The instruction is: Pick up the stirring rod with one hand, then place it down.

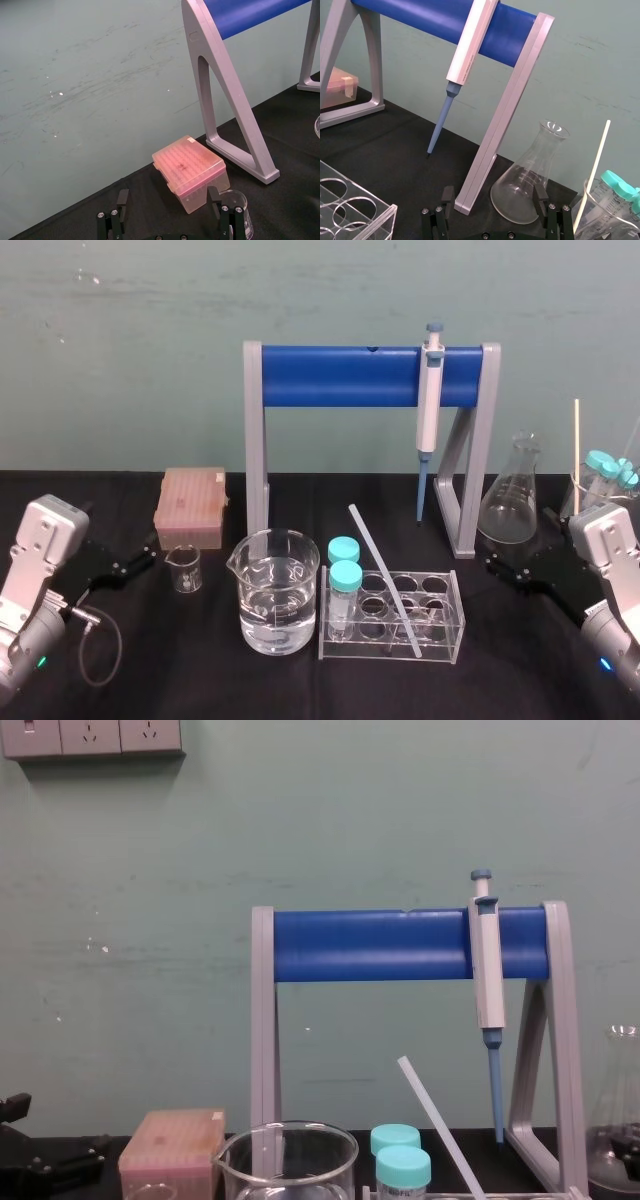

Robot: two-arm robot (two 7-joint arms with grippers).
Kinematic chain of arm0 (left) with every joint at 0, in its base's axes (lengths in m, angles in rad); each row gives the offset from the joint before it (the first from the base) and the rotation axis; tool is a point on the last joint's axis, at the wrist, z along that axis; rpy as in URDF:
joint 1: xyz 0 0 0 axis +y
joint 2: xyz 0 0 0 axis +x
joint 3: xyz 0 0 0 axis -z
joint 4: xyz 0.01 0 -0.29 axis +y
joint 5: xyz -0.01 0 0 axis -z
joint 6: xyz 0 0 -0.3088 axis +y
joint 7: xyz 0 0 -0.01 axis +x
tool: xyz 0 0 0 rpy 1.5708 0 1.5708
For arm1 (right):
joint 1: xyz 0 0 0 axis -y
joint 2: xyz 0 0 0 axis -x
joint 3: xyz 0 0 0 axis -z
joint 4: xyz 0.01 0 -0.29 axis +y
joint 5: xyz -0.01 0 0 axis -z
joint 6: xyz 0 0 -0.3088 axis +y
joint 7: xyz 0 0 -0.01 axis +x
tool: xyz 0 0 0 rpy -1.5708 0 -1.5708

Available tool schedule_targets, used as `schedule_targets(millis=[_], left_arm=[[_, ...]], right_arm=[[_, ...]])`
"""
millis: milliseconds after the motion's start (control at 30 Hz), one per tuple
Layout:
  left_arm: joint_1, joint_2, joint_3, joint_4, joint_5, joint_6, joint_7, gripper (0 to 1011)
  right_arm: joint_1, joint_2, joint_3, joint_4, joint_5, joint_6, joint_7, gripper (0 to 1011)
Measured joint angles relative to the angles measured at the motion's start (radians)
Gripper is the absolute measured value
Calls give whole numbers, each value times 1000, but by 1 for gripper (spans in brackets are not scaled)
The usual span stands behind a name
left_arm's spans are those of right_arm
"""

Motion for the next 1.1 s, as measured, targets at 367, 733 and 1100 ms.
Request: schedule_targets(millis=[367, 733, 1100], left_arm=[[0, 0, 0, 0, 0, 0, 0, 1000], [0, 0, 0, 0, 0, 0, 0, 1000], [0, 0, 0, 0, 0, 0, 0, 1000]], right_arm=[[22, -20, 51, -22, 67, 4, 92, 1000], [92, -75, 85, -93, 279, 102, 335, 1000], [198, -131, 8, -77, 295, 187, 512, 1000]])
